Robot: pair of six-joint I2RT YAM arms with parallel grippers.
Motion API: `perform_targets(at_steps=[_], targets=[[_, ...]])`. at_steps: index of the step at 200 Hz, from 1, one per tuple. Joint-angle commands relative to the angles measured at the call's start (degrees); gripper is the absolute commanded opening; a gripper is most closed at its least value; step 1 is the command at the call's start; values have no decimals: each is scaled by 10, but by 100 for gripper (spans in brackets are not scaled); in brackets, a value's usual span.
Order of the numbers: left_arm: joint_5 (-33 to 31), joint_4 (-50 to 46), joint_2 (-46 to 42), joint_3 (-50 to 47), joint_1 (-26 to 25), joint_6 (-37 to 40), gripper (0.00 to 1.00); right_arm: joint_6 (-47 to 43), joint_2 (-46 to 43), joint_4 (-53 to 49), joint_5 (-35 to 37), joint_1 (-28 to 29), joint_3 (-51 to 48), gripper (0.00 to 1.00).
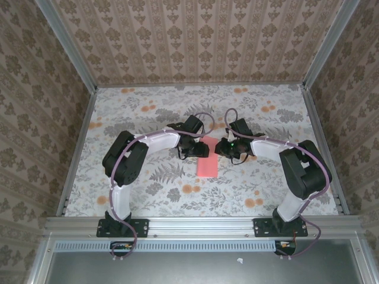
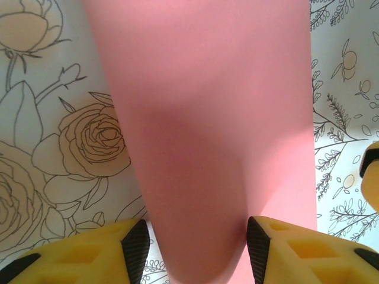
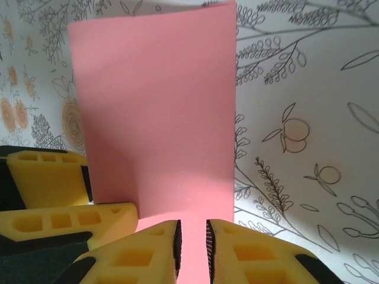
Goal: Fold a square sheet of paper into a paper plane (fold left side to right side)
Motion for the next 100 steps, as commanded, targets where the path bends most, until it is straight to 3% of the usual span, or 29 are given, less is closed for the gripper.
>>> perform_targets(at_steps=[1, 100], targets=[[-10, -14, 40, -3, -11, -1, 52, 7, -32, -11, 34, 0, 1, 22], [-12, -20, 43, -1, -10, 0, 52, -3, -40, -30, 43, 0, 8, 22]])
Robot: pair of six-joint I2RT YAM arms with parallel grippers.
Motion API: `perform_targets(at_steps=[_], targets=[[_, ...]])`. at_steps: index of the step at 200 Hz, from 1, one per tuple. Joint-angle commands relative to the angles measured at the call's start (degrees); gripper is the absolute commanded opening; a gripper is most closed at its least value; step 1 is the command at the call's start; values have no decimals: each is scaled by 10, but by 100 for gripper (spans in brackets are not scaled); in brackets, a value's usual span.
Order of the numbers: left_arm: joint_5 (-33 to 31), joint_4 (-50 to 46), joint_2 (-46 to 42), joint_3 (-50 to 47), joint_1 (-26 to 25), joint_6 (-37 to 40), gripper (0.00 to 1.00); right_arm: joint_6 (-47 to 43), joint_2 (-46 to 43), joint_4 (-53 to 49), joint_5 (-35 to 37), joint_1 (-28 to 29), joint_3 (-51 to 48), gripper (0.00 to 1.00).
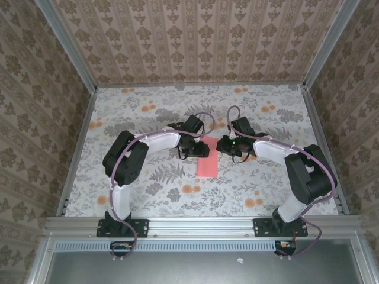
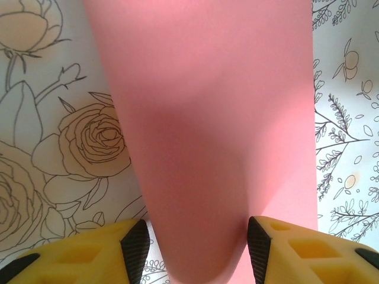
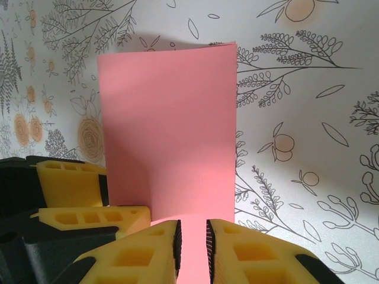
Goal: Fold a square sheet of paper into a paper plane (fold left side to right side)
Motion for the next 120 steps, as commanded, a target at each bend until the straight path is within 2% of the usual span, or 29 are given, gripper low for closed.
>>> perform_targets(at_steps=[1, 69, 120], targets=[[-10, -14, 41, -5, -9, 0, 52, -3, -7, -21, 12, 0, 8, 22], [-9, -14, 45, -2, -9, -2, 53, -1, 7, -16, -7, 1, 15, 20], [-11, -15, 43, -3, -9, -1, 53, -1, 59, -15, -43, 16, 45, 11]])
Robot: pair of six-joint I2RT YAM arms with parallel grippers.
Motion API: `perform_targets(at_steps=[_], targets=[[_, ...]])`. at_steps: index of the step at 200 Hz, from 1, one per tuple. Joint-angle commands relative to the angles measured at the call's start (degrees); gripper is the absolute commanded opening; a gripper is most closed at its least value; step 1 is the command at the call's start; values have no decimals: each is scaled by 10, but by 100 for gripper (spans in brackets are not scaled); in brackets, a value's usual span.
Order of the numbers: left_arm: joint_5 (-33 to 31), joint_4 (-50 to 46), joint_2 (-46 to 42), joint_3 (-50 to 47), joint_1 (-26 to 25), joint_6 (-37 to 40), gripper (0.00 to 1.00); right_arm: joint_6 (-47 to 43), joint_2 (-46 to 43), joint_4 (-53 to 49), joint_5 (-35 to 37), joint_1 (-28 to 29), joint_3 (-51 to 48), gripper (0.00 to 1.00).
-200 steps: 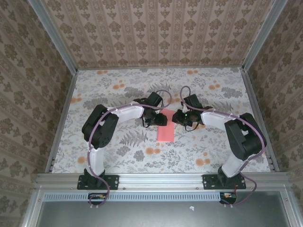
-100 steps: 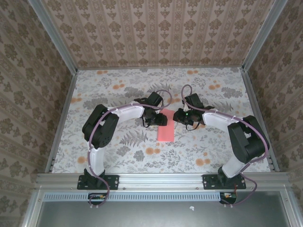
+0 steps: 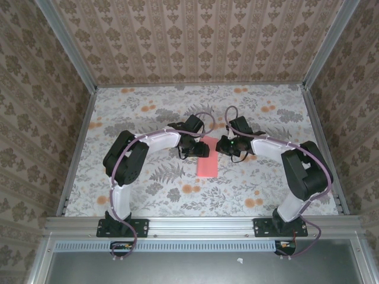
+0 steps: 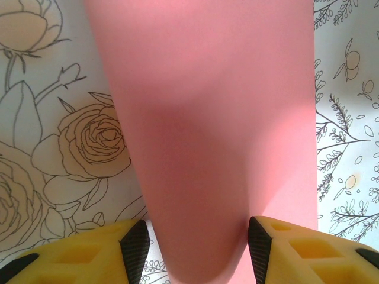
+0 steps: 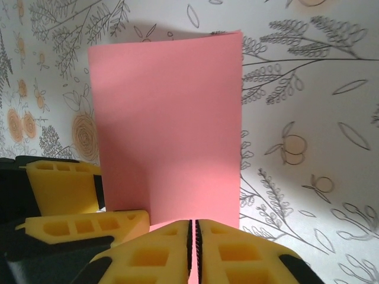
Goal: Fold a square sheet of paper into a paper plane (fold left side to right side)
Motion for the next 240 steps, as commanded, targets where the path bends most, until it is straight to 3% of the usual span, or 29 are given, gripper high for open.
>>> perform_targets(at_steps=[1, 110, 150, 193, 240], targets=[[-11, -11, 41, -6, -9, 0, 53, -2, 25, -7, -24, 10, 25, 11], [-11, -9, 30, -9, -8, 1, 53, -7, 110, -76, -23, 16, 65, 10], [2, 11, -40, -39, 14, 5, 57, -14, 121, -99, -13, 16, 67, 10], [67, 79, -126, -103, 47, 0, 59, -16, 125, -104, -10, 17, 69, 10], [200, 221, -109, -145, 51, -47, 34, -18, 126, -109, -7, 17, 71, 10]])
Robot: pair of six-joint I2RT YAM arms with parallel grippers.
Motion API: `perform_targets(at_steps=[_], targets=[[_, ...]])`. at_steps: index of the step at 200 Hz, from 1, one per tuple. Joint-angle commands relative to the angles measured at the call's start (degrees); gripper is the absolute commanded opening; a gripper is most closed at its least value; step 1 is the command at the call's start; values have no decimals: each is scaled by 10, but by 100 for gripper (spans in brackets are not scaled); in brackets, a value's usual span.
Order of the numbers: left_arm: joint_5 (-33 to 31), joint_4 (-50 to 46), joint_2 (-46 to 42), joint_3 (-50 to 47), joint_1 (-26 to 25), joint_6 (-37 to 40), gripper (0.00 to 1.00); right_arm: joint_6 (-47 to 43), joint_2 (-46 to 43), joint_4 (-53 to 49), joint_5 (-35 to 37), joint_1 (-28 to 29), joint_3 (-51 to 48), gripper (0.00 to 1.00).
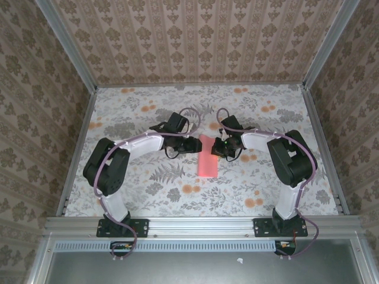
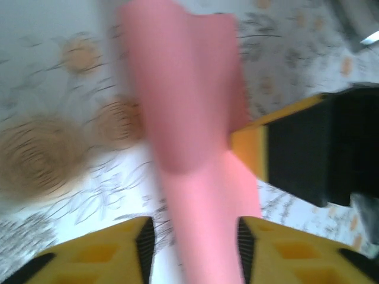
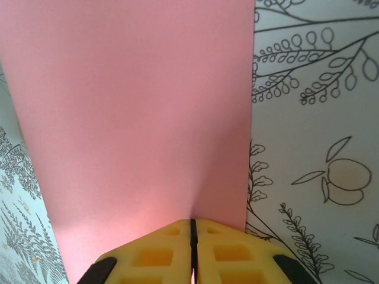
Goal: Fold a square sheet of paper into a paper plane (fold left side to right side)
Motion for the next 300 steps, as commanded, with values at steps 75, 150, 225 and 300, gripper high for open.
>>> perform_targets(at_steps=[75, 150, 225, 300], targets=[[111, 97, 73, -19, -11, -29, 26, -12, 27, -61, 20, 6, 5, 10], [54, 37, 88, -37, 0, 11, 24, -21, 34, -80, 28, 6, 12, 9], [63, 47, 28, -65, 19, 17, 20, -22, 34, -79, 26, 7, 14, 9], [85, 101, 73, -27, -11, -8, 20, -22, 34, -78, 23, 9, 16, 9]])
